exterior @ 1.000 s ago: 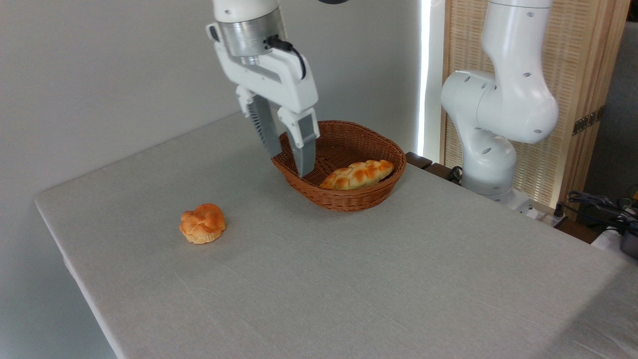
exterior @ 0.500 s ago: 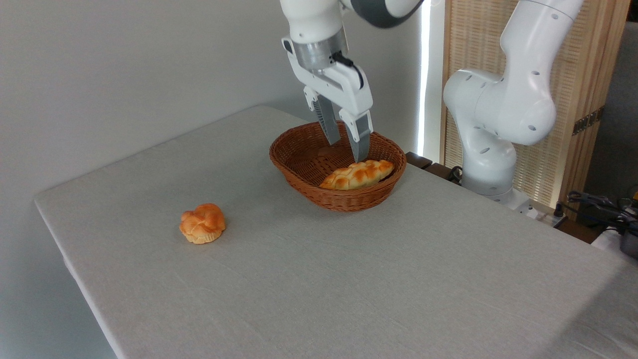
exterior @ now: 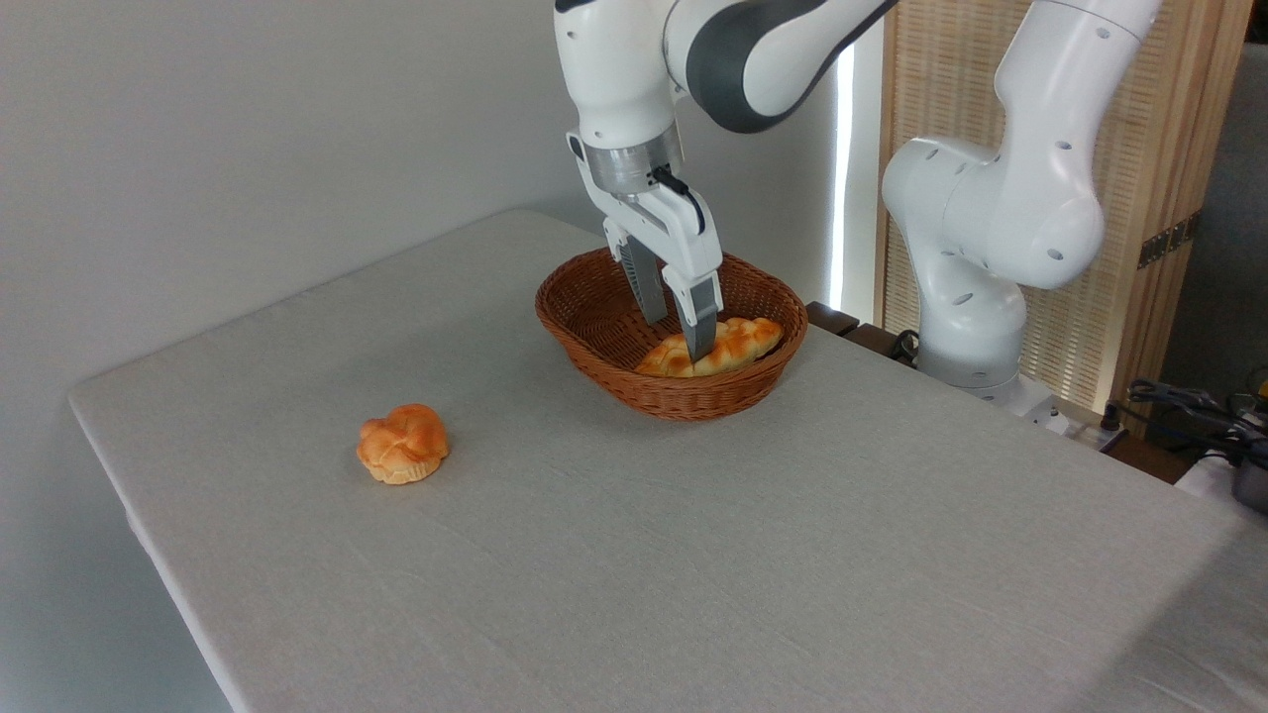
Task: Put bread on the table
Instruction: 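Lower the gripper into the basket and close on the braided loaf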
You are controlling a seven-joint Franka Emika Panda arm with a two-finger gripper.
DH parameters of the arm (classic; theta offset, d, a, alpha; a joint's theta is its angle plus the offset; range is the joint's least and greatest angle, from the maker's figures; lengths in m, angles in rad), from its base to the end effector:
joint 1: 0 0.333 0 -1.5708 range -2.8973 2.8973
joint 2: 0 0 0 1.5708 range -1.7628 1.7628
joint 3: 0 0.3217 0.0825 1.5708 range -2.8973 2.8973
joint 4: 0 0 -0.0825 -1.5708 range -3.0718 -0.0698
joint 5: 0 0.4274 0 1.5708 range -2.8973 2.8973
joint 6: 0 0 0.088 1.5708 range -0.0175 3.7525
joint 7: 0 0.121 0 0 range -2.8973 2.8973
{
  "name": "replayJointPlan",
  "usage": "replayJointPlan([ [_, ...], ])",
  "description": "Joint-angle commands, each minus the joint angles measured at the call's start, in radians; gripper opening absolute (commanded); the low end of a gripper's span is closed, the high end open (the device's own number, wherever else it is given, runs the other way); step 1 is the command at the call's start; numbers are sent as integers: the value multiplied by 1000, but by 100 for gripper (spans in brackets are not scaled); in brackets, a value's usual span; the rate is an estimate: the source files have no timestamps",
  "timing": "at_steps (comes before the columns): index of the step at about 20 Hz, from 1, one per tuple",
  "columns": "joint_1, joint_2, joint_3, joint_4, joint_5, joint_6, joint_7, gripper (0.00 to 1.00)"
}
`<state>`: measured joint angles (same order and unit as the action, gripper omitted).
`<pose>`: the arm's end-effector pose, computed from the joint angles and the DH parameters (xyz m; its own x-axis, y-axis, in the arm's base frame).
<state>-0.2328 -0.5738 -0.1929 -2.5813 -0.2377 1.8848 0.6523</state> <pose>0.3499 -0.1770 0.4074 0.5765 -0.8163 -0.0367 -0.8018 -0.5738 0.1667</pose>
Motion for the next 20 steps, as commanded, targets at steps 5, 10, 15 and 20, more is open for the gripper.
replayJointPlan([
  [5, -2, 2, 3, -31, 0, 45, 4, 100],
  [10, -2, -9, 3, -13, 6, 34, -3, 100],
  [15, -2, -11, 3, 15, 26, 27, -5, 100],
  [20, -2, -9, 3, 36, 116, -59, 3, 100],
])
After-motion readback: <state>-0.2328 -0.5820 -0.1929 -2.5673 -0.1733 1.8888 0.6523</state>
